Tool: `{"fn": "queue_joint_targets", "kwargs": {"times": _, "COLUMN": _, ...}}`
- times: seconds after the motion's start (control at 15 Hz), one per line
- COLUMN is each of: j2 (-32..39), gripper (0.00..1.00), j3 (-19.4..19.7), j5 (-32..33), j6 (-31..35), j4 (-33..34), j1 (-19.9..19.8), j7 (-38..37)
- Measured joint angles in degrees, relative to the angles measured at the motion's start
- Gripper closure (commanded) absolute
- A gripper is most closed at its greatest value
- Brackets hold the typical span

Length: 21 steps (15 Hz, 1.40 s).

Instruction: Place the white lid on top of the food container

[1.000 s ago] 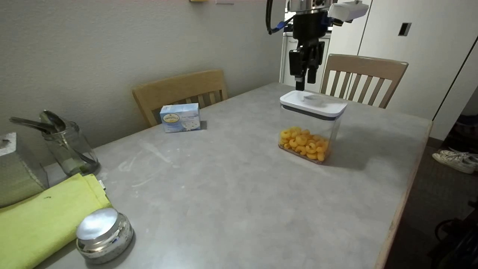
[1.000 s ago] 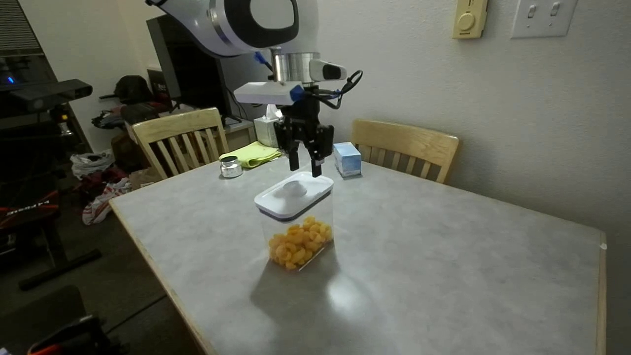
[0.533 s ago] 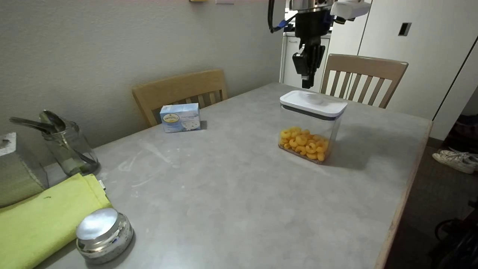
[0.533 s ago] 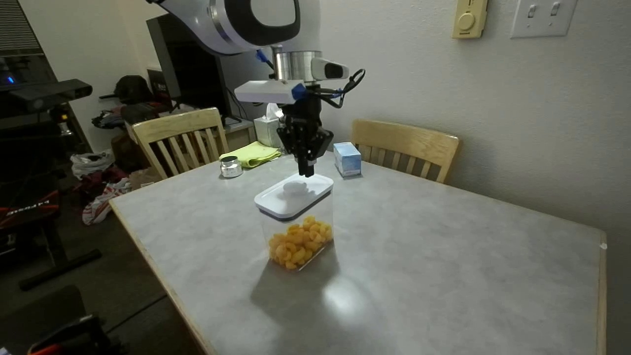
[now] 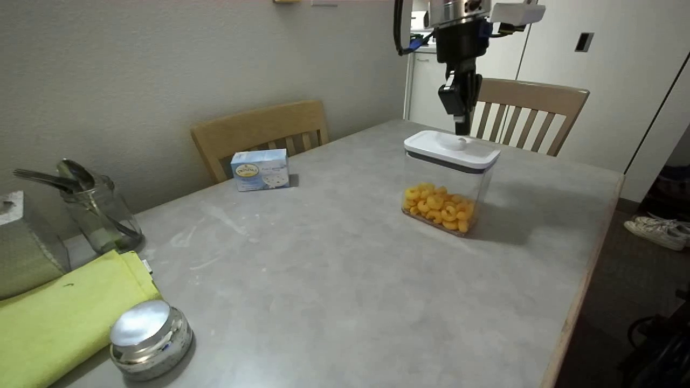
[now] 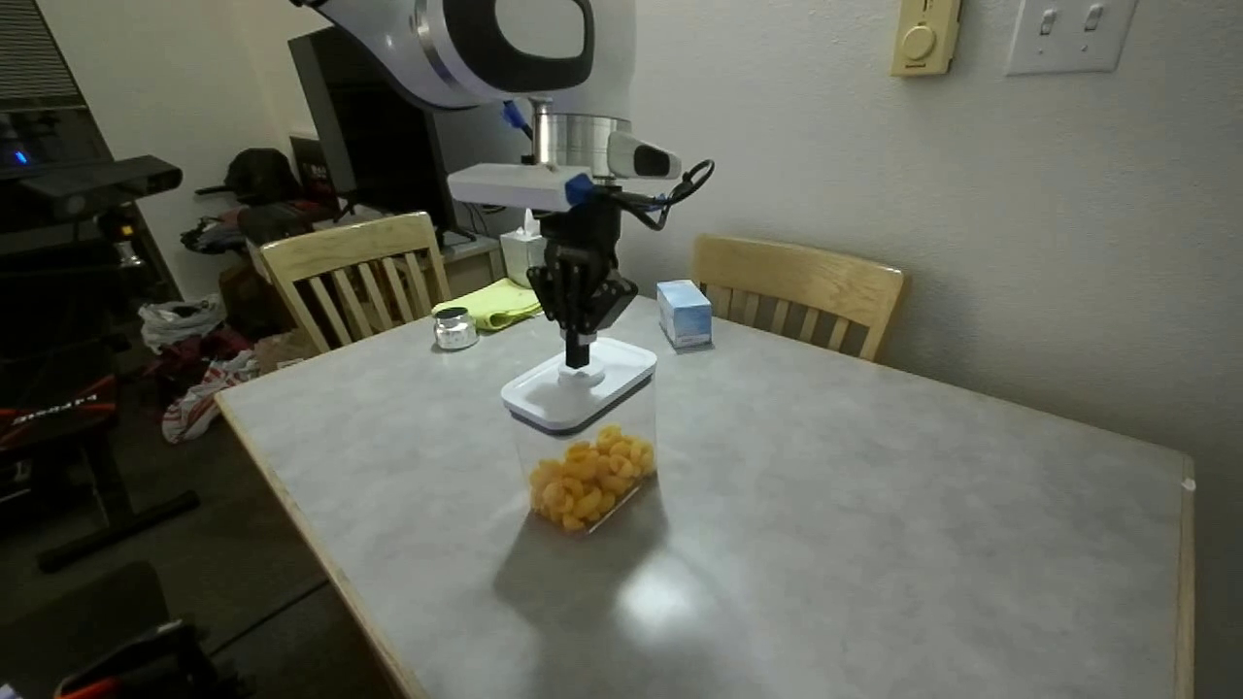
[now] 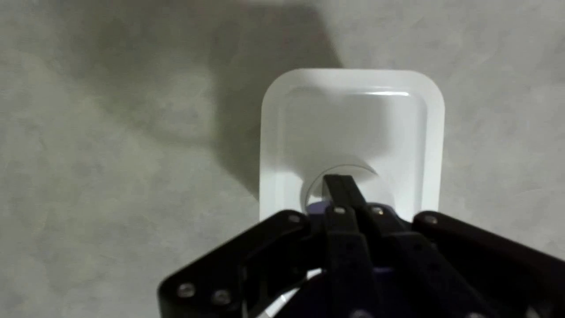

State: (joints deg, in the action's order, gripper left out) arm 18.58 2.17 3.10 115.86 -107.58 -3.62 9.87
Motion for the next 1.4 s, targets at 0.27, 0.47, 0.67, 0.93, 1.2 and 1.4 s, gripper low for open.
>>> {"fn": "queue_joint_targets", "kwargs": {"times": 0.27, "j2": 0.0, "gripper": 1.0, "j3": -0.02, "j5": -1.13, "j6": -0.57, "j4": -0.02, "j1": 0.0, "j7": 1.56}}
{"fn": "queue_joint_targets", "kwargs": {"times": 0.47, "j2": -0.01, "gripper": 1.0, "j3": -0.04, "j5": -2.66, "j6": -0.5, "j4": -0.02, "j1": 0.0, "j7": 3.56}}
{"fn": "queue_joint_targets", "kwargs": {"times": 0.67, "j2": 0.01, "gripper": 1.0, "j3": -0.04, "j5": -3.84, "j6": -0.5, "j4": -0.06, "j1": -0.02, "j7": 5.35}}
{"fn": "queue_joint_targets", "kwargs": {"times": 0.93, "j2": 0.4, "gripper": 1.0, "j3": -0.04, "j5": -3.41, "j6": 1.09, "j4": -0.97, "j1": -0.02, "j7": 5.7}}
{"fn": "queue_joint_targets", "kwargs": {"times": 1.2, "j2": 1.08, "gripper": 1.0, "j3": -0.18, "j5": -3.15, "j6": 2.34, "j4": -1.41, "j1": -0.01, "j7": 6.55}}
{"fn": "queue_joint_targets", "kwargs": {"times": 1.4, "j2": 1.56, "gripper": 1.0, "j3": -0.42, "j5": -3.14, "j6": 4.52, "j4": -1.67, "j1": -0.01, "j7": 8.54}}
